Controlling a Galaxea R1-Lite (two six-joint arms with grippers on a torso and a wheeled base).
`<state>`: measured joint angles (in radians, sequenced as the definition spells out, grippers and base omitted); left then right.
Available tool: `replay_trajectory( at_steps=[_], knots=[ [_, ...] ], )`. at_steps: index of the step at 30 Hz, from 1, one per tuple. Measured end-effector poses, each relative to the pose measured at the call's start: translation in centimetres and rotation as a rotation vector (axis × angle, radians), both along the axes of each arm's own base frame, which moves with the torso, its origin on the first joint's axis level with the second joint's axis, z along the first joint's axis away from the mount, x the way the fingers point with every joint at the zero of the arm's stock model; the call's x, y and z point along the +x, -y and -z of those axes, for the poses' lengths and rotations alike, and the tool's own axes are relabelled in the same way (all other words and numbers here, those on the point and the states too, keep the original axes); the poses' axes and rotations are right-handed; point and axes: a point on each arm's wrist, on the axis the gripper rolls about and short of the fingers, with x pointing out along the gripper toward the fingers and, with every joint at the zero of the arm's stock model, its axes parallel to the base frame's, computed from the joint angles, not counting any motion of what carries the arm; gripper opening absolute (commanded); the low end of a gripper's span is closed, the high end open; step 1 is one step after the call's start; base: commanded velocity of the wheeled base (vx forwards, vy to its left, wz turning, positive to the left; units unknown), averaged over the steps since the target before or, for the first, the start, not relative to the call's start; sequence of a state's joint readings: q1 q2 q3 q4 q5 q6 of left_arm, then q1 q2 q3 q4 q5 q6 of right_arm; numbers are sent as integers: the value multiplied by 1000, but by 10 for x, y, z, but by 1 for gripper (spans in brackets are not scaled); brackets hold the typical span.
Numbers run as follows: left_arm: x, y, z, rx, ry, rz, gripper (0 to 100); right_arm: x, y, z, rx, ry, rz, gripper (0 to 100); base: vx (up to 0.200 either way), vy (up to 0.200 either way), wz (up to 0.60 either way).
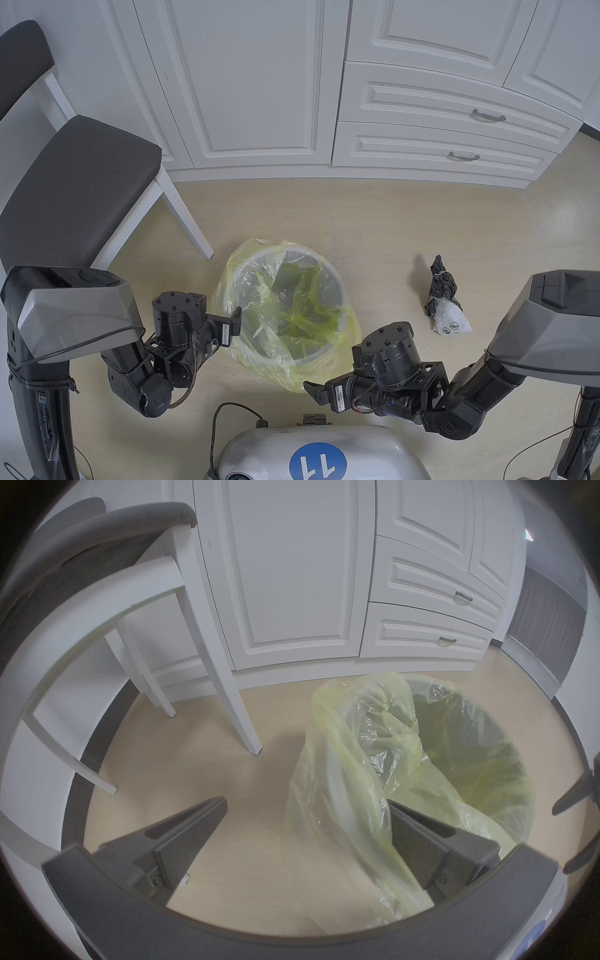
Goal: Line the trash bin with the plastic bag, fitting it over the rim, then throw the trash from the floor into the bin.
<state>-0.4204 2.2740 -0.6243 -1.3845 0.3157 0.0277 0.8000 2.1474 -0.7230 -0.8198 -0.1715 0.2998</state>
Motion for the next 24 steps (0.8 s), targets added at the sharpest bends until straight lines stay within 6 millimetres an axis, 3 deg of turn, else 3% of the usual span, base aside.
replay_trajectory(
  at_steps=[24],
  knots=[
    [-20,-26,-16,39,15,-24,100,5,10,-6,-18,27,12,100,0,0,0]
  ],
)
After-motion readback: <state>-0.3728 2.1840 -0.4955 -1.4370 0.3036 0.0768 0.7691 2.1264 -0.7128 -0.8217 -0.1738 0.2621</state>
